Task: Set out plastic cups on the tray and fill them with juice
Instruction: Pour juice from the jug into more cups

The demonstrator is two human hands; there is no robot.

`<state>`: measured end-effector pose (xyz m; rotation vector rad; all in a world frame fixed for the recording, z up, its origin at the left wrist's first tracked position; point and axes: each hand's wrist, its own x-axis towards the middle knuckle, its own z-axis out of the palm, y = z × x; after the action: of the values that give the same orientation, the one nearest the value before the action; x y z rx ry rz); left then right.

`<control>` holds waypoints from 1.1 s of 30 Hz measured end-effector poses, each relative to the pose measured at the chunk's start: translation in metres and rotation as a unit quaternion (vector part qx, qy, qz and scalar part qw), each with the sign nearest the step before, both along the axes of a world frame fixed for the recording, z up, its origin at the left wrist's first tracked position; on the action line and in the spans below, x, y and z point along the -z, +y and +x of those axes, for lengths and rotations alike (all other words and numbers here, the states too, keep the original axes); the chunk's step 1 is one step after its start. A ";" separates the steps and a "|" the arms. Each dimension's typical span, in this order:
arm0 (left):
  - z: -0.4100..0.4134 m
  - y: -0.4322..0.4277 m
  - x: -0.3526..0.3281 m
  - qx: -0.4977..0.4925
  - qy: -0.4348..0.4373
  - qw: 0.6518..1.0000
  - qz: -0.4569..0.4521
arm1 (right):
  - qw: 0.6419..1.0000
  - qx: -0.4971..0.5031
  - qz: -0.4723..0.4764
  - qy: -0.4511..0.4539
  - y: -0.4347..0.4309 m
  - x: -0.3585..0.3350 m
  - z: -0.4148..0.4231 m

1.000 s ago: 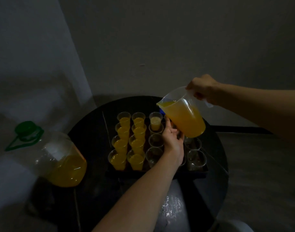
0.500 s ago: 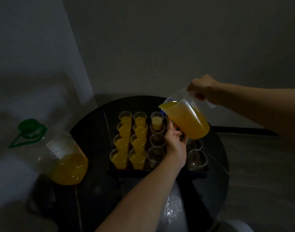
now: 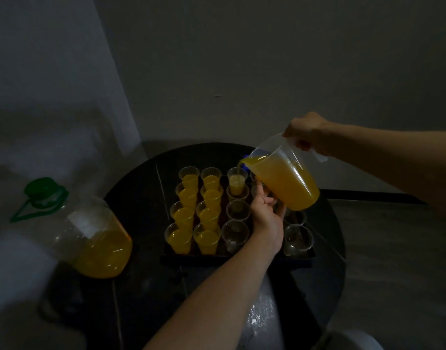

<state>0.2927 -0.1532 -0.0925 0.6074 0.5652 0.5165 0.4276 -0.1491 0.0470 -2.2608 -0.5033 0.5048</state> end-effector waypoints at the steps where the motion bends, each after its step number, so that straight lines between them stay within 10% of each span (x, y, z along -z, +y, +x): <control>1: -0.001 0.000 0.000 -0.001 0.000 1.000 -0.001 | 1.000 -0.001 -0.001 -0.002 0.000 0.000 -0.001; 33: -0.002 -0.005 -0.002 0.002 -0.018 1.000 -0.011 | 1.000 0.004 -0.005 -0.007 -0.003 -0.005 0.001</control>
<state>0.2911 -0.1580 -0.0902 0.5779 0.5348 0.5170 0.4282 -0.1526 0.0519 -2.2759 -0.4991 0.4896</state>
